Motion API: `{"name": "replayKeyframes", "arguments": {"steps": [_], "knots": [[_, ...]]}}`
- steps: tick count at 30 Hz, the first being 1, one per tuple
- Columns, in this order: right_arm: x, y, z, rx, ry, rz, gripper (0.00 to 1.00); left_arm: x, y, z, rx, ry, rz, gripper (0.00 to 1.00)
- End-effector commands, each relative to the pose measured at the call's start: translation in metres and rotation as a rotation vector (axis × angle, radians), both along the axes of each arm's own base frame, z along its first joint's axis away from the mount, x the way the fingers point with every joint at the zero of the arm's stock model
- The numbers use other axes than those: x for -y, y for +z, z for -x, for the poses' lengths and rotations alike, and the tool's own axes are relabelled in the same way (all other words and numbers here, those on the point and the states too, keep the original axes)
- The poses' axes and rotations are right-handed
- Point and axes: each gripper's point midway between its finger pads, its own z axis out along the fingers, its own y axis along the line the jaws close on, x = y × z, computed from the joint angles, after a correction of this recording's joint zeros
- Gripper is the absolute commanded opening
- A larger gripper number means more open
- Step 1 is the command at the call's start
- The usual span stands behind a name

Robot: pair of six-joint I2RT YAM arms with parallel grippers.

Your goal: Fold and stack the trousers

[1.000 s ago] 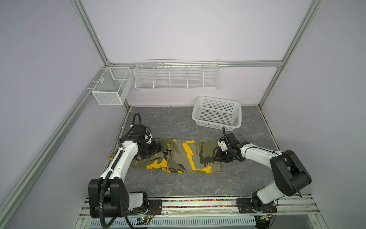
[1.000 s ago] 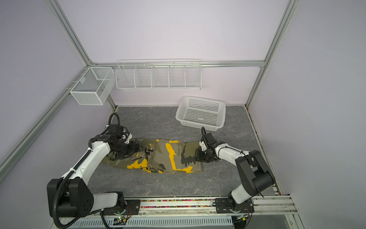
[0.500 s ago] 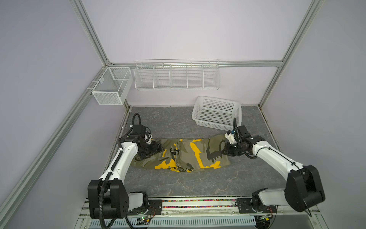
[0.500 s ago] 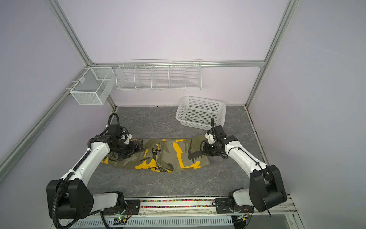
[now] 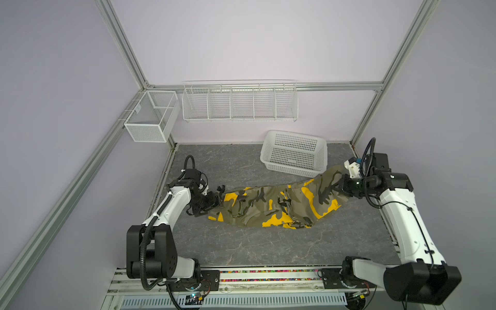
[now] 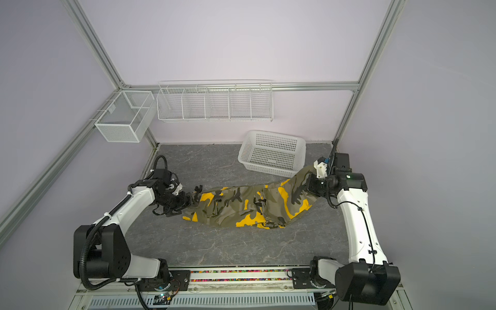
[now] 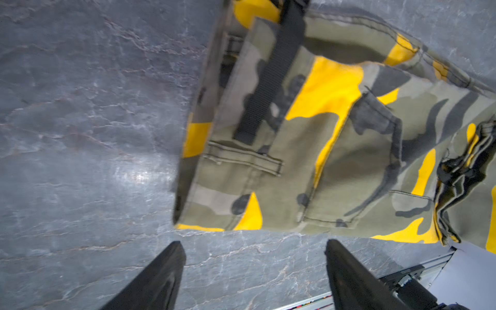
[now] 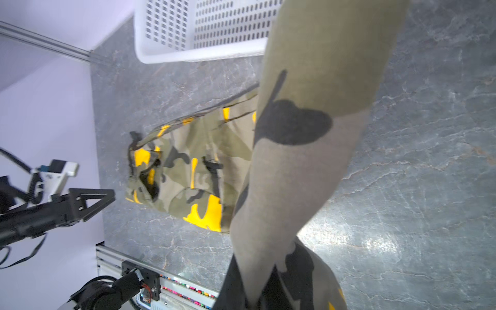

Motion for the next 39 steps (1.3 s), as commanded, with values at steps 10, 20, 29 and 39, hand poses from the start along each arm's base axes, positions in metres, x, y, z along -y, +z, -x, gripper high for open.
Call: {"name": "replayKeyframes", "arguments": {"steps": [10, 20, 29, 39], "knots": [[-0.079, 0.045, 0.003, 0.076, 0.192, -0.175, 0.06, 0.041, -0.02, -0.017, 0.029, -0.055, 0.067, 0.5], [-0.17, 0.072, 0.006, 0.132, 0.378, -0.244, 0.06, 0.027, -0.063, -0.002, -0.058, -0.064, -0.036, 0.4], [-0.239, 0.082, 0.006, 0.14, 0.517, -0.262, 0.07, 0.012, -0.081, 0.005, -0.09, -0.056, -0.124, 0.37], [-0.175, 0.055, -0.001, 0.104, 0.403, -0.105, 0.07, 0.023, 0.008, -0.004, 0.065, -0.006, -0.053, 0.39]]}}
